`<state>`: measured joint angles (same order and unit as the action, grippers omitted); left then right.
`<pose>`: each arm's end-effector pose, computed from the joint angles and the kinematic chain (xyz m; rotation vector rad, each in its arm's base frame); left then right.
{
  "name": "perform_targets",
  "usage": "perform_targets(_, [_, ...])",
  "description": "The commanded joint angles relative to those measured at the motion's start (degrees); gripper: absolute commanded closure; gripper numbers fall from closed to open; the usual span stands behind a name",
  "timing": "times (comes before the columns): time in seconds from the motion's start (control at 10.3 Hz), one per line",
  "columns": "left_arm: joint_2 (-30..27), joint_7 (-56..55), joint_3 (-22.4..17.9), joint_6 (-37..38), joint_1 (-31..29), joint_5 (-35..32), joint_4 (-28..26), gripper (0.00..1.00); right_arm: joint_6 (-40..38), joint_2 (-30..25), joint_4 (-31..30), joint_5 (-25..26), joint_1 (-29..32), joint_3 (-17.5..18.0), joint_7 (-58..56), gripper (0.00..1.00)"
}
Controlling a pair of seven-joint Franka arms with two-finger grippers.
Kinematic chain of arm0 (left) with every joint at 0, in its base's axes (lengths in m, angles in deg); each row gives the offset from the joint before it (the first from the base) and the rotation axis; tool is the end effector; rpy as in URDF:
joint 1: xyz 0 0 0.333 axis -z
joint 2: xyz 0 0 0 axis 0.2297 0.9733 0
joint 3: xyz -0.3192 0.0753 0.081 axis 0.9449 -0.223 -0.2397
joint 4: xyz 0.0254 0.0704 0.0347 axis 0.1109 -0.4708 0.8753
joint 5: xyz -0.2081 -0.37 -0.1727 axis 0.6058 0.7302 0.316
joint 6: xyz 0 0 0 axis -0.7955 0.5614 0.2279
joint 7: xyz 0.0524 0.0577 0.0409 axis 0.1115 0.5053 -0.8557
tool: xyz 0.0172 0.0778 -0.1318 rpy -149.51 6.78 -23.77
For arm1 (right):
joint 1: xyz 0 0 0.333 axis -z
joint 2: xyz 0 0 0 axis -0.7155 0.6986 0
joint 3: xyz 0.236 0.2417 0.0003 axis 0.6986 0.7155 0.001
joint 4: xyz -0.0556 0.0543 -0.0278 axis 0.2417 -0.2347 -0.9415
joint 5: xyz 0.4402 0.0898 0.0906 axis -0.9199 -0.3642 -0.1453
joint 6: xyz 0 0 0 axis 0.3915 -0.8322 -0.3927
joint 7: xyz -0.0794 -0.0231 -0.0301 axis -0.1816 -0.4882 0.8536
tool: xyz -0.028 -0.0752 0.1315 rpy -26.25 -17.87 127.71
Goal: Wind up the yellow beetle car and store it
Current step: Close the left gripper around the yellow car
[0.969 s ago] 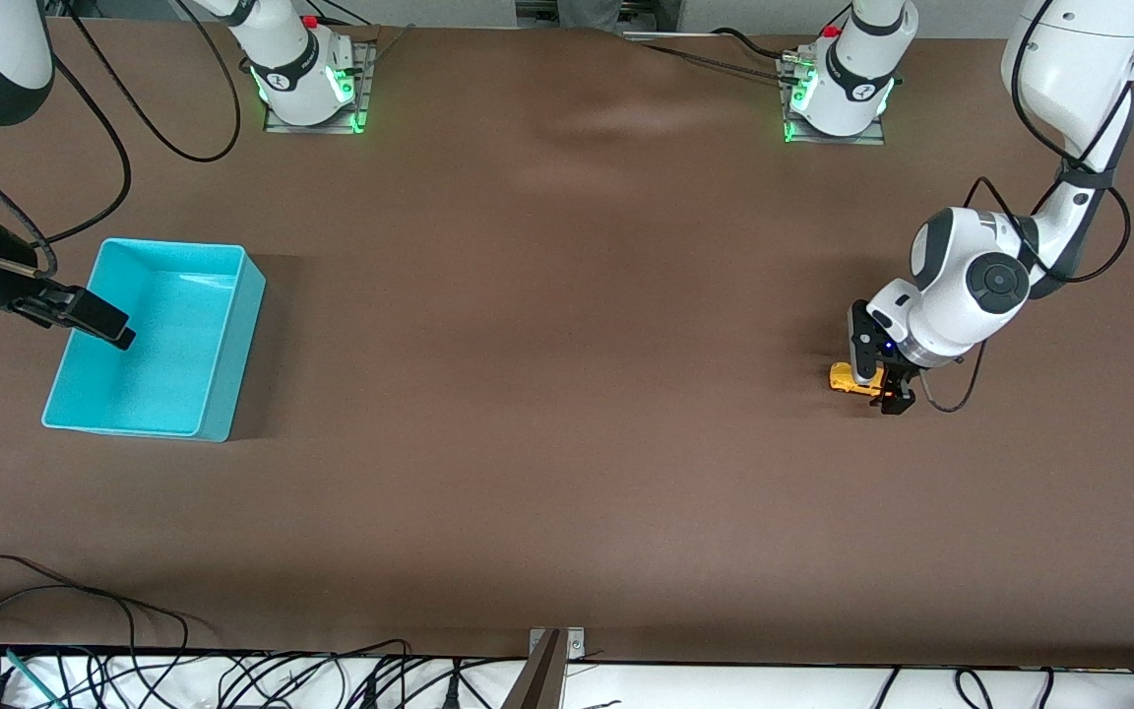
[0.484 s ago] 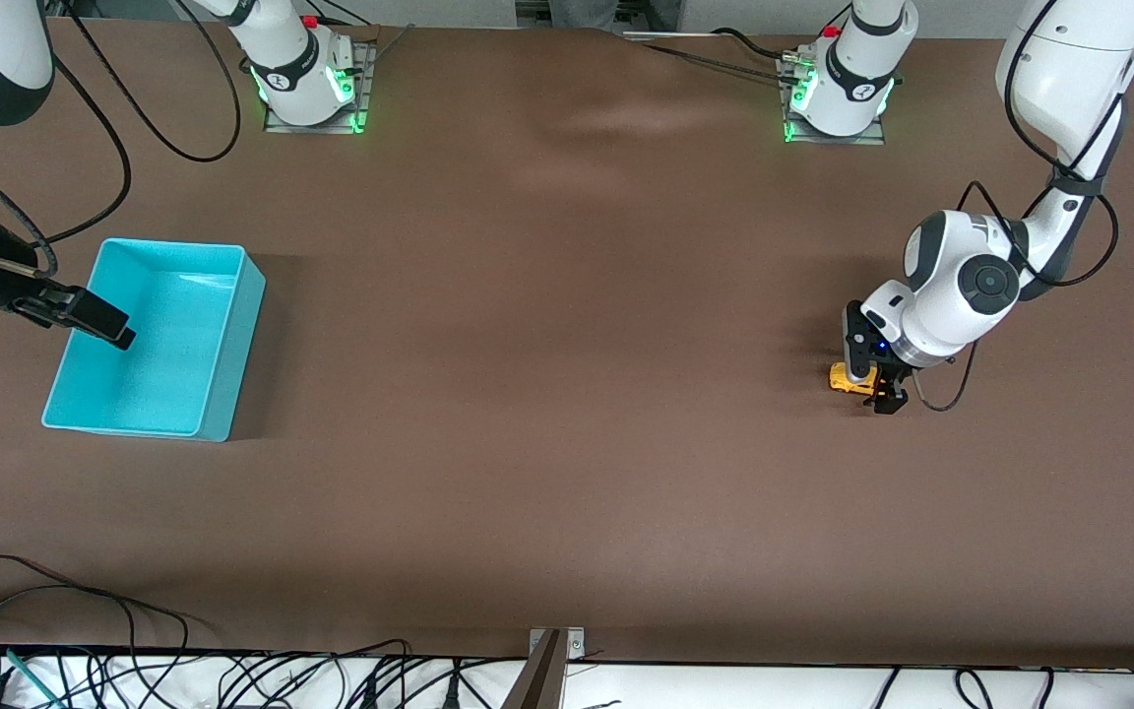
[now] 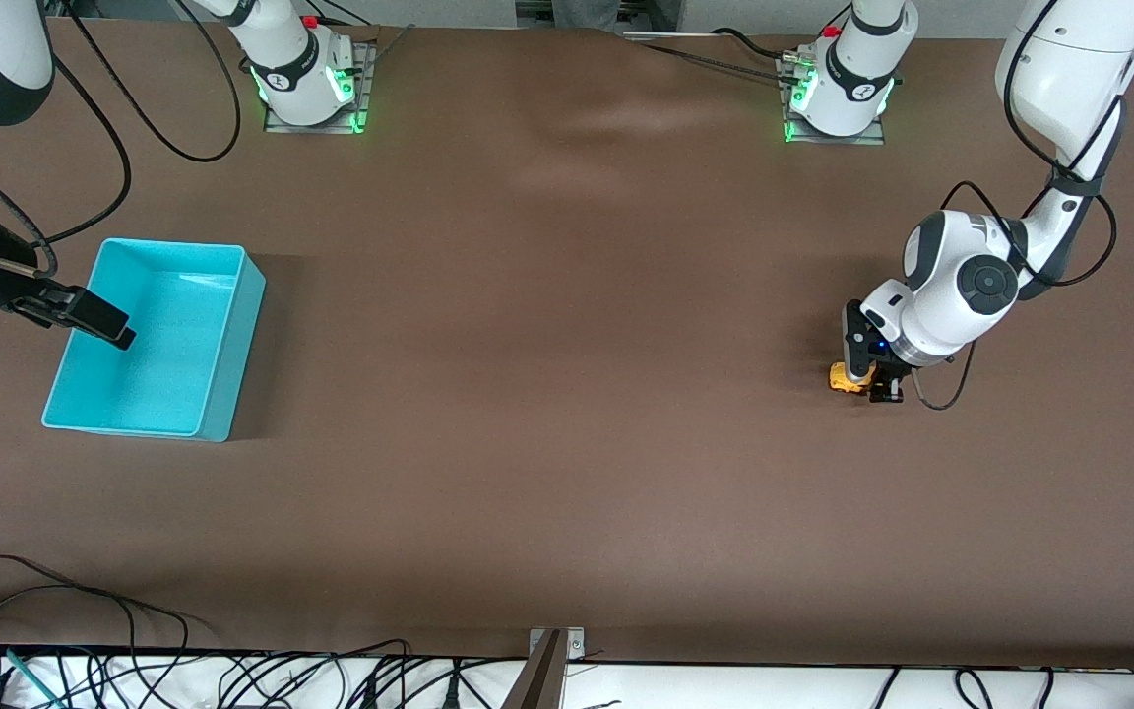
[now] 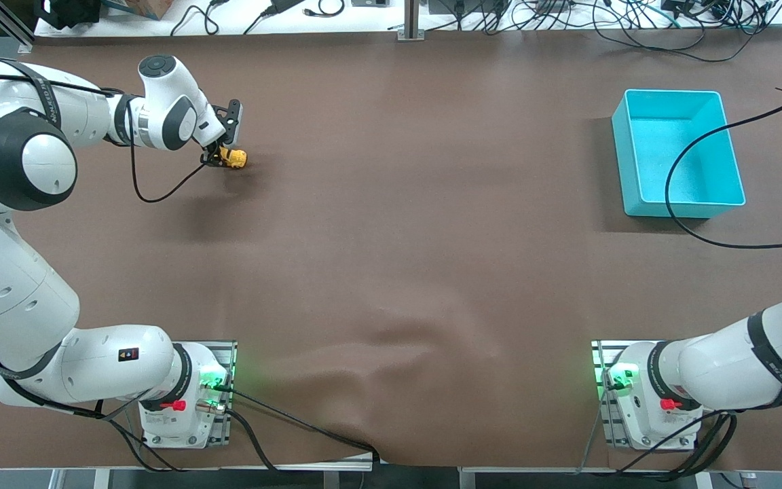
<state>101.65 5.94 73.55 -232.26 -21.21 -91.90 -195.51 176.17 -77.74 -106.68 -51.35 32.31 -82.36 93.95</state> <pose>0.6061 -0.0208 0.1020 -2.1427 2.2449 -0.0162 0.7076 0.0360 0.5585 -3.0925 0.4169 -0.1529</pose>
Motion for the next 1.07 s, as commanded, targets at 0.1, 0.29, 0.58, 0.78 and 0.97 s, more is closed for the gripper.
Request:
perform_targets(0.1, [0.0, 0.0, 0.1, -0.3, -0.8, -1.3, -0.9, 0.87, -0.7, -0.4, 0.3, -0.5, 0.1, 0.1, -1.0, 0.00])
perform_targets(0.29, [0.7, 0.2, 0.1, -0.1, -0.9, -1.3, -0.9, 0.87, -0.7, -0.4, 0.3, -0.5, 0.1, 0.1, -1.0, 0.00])
perform_targets(0.58, [1.1, 0.8, 0.1, 0.9, -2.3, -1.3, -0.8, 0.87, -0.7, -0.4, 0.3, -0.5, 0.1, 0.1, -1.0, 0.00])
perform_targets(0.78, [2.3, 1.4, 0.1, 1.6, -6.0, -1.3, -0.8, 0.87, -0.7, -0.3, 0.2, -0.5, 0.1, 0.1, -1.1, 0.00])
perform_targets(0.97, [3.8, 5.3, 0.1, 1.6, -8.8, -1.2, -0.2, 0.87, -0.7, -0.4, 0.3, -0.5, 0.1, 0.1, -1.0, 0.00])
